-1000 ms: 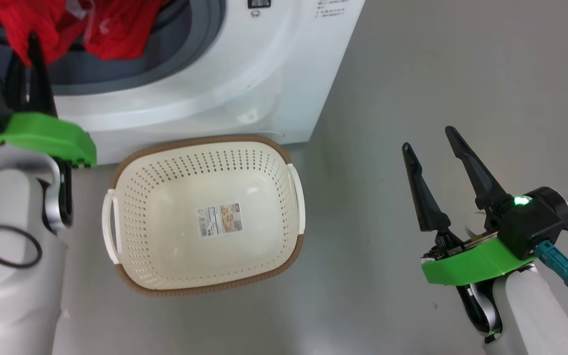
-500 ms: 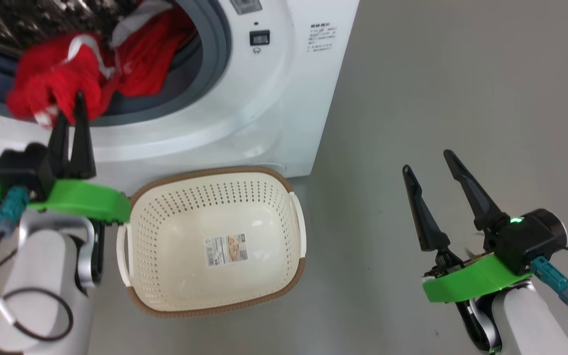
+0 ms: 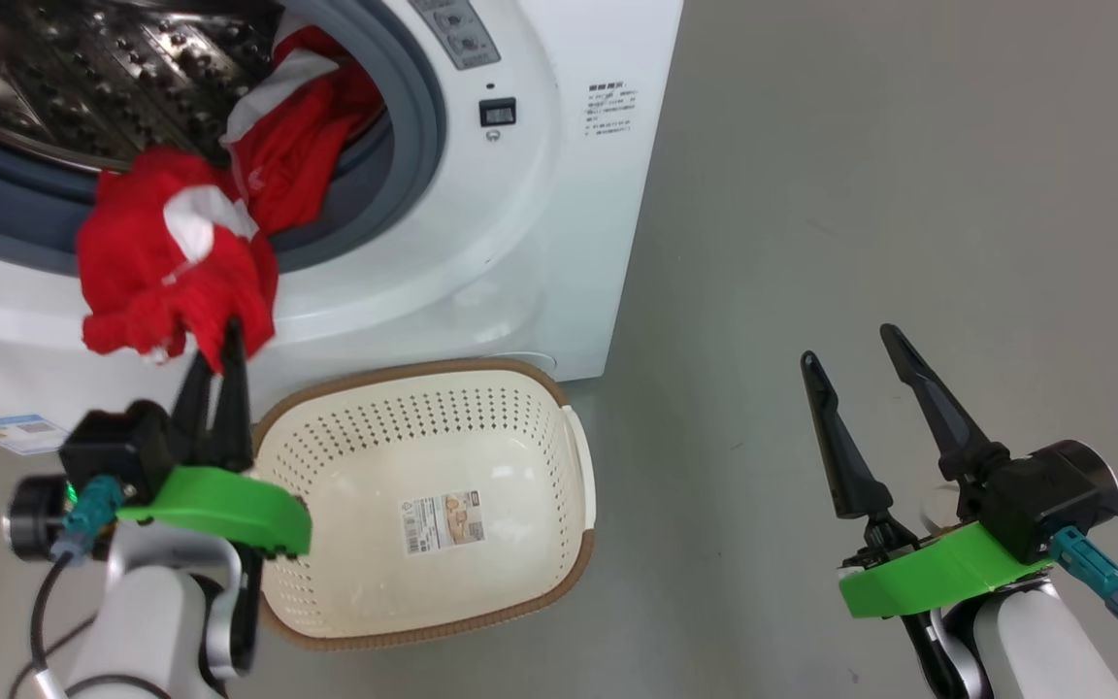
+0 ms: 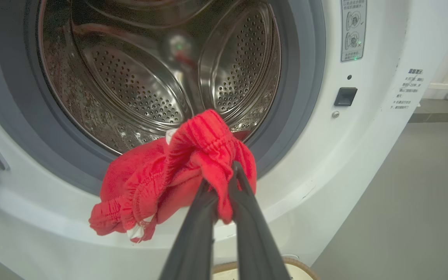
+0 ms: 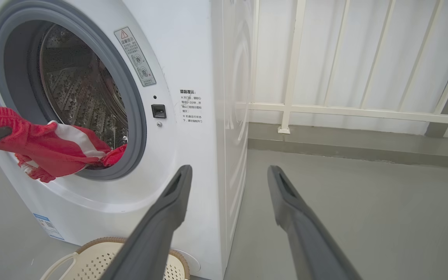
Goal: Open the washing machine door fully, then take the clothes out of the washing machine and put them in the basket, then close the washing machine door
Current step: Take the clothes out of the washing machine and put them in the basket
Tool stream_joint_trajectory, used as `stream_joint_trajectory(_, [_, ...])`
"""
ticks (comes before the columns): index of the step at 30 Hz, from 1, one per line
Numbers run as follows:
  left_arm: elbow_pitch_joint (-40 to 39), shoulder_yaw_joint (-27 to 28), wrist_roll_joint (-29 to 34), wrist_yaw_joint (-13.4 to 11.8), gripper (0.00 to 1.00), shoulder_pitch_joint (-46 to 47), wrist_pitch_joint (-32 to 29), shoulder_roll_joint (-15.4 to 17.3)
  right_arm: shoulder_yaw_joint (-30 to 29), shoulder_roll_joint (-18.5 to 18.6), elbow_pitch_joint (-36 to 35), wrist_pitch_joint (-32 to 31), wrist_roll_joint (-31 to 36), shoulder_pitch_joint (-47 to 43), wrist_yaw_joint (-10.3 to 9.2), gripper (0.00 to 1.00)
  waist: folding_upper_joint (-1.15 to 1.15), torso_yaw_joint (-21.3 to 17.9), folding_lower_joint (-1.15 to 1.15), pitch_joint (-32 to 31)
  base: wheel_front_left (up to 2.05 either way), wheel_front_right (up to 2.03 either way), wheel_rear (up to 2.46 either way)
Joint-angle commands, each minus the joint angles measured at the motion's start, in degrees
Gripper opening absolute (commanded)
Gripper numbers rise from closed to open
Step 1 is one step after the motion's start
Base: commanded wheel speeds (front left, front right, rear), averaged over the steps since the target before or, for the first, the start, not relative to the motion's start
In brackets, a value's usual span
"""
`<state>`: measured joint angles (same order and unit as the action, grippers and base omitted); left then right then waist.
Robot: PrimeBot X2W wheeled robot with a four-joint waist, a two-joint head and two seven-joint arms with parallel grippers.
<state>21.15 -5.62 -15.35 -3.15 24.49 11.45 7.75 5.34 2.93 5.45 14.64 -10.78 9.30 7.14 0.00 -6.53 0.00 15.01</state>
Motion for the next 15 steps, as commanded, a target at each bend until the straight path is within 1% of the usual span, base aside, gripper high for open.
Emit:
stream_joint_trajectory(1, [-1.02,1.69,-0.90,0.67,0.00,-0.35,-0.28,0.90,1.31,-0.05,-1.60,0.36,-0.70,-0.10,0.35,1.00,0.00,-0.09,0.00,0.43,0.00,0.00,0.00])
stream_joint_trajectory(8, [6.28,1.22,-3.10,2.29,0.00,-0.25,-0.97,-0.05,1.87,-0.05,-2.05,0.36,-1.05,0.99,0.35,1.00,0.00,-0.58,0.00,2.85,0.00,0.00,0.00])
stream_joint_trajectory(15, [15.76,-0.75,-4.72,5.33,0.00,2.33,-0.02,-1.93,2.28,-0.05,-1.84,0.36,-1.35,1.93,0.35,1.00,0.00,-0.96,0.00,5.36,0.00,0.00,0.00])
